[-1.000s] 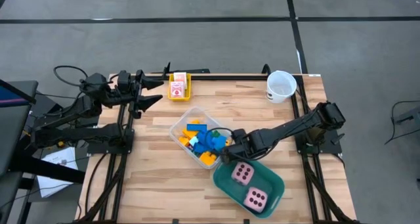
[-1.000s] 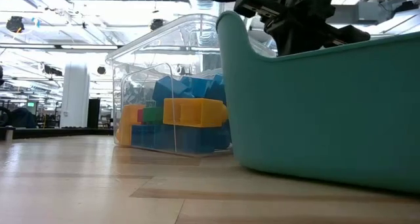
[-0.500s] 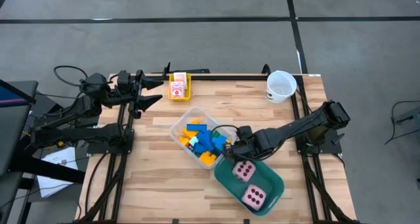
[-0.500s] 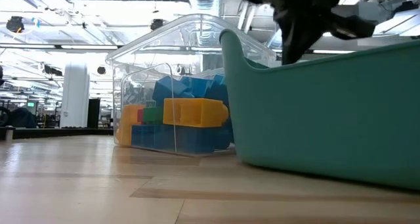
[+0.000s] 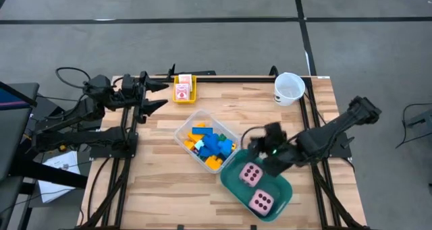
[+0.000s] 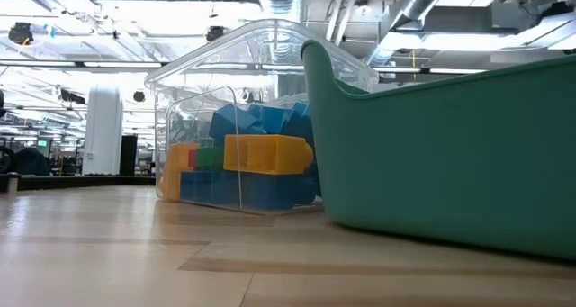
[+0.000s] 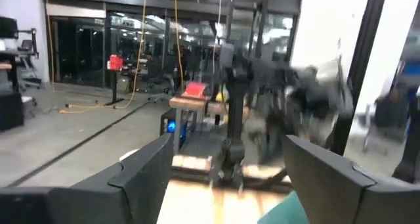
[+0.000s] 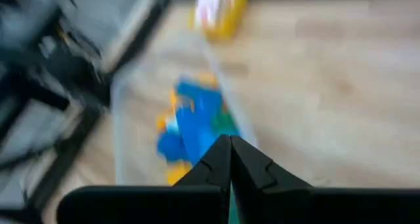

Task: Pick & Place Toys
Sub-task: Return to Home Position

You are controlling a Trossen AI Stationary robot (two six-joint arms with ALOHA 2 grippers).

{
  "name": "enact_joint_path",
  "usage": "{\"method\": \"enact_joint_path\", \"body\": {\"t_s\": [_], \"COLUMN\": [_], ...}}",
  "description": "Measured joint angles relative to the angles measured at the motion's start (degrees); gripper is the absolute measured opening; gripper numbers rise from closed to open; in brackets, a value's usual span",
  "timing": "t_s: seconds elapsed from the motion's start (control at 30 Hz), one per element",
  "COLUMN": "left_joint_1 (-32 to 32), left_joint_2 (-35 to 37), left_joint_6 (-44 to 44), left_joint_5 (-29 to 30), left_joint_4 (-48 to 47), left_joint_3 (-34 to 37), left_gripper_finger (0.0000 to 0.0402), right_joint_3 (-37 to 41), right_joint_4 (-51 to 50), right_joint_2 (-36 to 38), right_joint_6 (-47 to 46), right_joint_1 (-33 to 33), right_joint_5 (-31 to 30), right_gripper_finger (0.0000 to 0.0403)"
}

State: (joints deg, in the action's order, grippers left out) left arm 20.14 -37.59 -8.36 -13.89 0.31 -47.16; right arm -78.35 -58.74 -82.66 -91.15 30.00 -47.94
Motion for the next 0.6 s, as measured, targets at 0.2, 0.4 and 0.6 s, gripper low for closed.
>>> {"method": "enact_joint_path", "body": {"t_s": [0.2, 0.4, 0.6], "left_joint_1": [-1.19, -4.51, -10.4], "left_joint_2": [4.75, 15.2, 26.49], "left_joint_6": [6.83, -0.48, -7.67], "left_joint_5": [0.19, -0.12, 9.58], "left_joint_4": [-16.53, -17.94, -3.58], "left_joint_3": [0.04, 9.62, 26.78], "left_gripper_finger": [0.0146, 0.0012, 0.0001], "right_joint_3": [0.0, 0.0, 0.0], "right_joint_4": [-0.81, -1.49, -2.57], "right_joint_2": [8.42, 14.61, 18.76], "right_joint_6": [7.08, 12.56, 14.05], "right_joint_1": [-0.11, -1.83, -5.01], "right_joint_5": [-8.42, -7.65, -6.88], "right_gripper_finger": [0.0, 0.0, 0.0]}}
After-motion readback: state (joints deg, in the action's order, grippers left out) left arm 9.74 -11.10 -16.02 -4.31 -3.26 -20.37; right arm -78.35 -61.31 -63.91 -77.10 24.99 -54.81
